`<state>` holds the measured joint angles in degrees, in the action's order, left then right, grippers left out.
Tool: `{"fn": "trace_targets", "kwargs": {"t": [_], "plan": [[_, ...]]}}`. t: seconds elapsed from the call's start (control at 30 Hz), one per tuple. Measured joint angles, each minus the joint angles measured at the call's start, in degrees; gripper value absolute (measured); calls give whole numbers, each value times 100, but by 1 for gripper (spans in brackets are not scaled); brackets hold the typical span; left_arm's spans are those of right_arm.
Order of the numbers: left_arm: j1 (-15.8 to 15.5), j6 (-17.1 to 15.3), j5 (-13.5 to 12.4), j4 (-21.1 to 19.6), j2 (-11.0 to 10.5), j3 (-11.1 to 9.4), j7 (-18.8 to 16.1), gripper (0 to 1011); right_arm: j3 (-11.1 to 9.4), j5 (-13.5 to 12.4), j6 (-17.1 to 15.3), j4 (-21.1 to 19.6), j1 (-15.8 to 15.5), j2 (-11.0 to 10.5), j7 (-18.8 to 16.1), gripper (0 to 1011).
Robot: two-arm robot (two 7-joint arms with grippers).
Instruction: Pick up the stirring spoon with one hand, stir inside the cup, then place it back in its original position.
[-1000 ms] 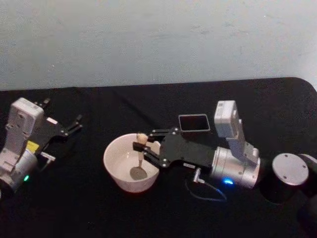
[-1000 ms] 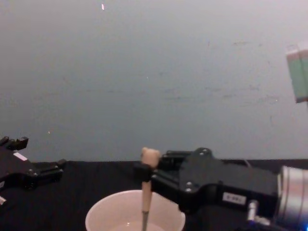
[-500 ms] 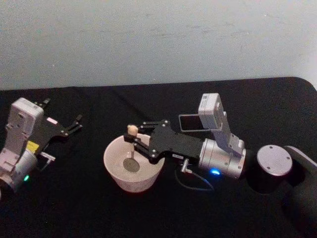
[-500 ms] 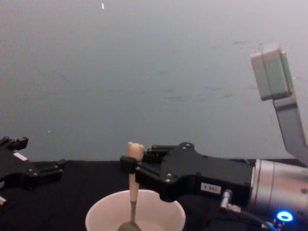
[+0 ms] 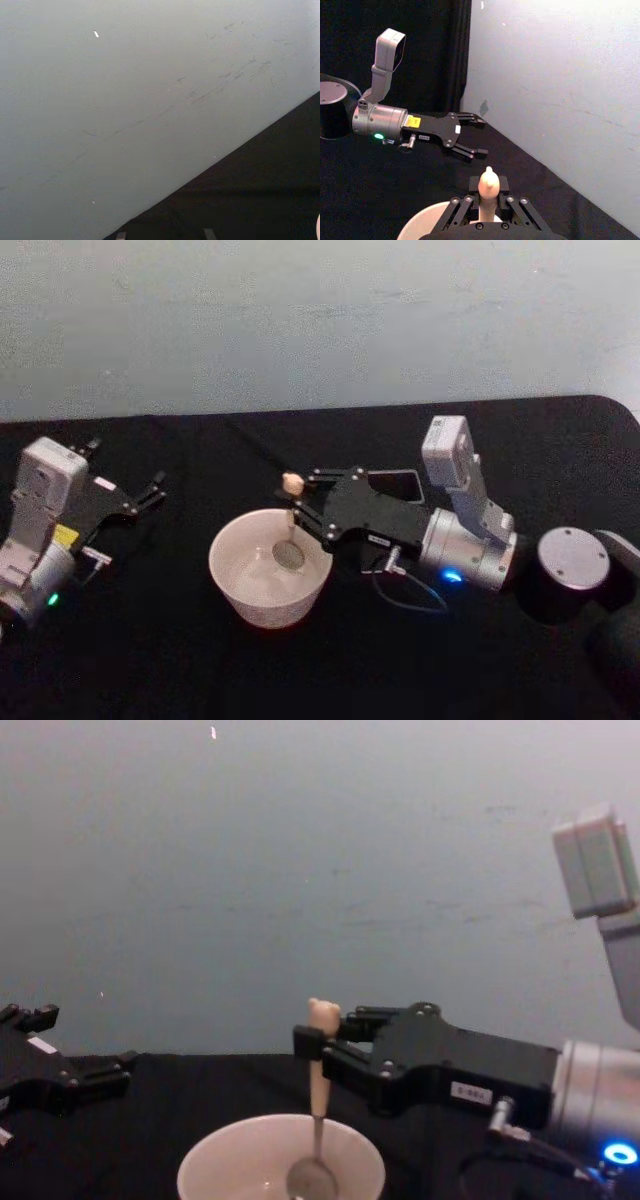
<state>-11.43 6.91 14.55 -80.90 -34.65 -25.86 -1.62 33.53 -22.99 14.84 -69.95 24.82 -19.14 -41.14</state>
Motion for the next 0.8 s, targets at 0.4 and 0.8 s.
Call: {"fn": "trace_targets", "kwargs": {"t": [0.4, 0.8], "plan": [[0, 0, 0, 0, 0, 0, 0, 1001, -120, -87, -128, -503, -374, -331, 3, 210], [0, 0, 0, 0, 0, 0, 0, 1001, 52, -150, -187, -603, -432, -254, -148, 210]]}}
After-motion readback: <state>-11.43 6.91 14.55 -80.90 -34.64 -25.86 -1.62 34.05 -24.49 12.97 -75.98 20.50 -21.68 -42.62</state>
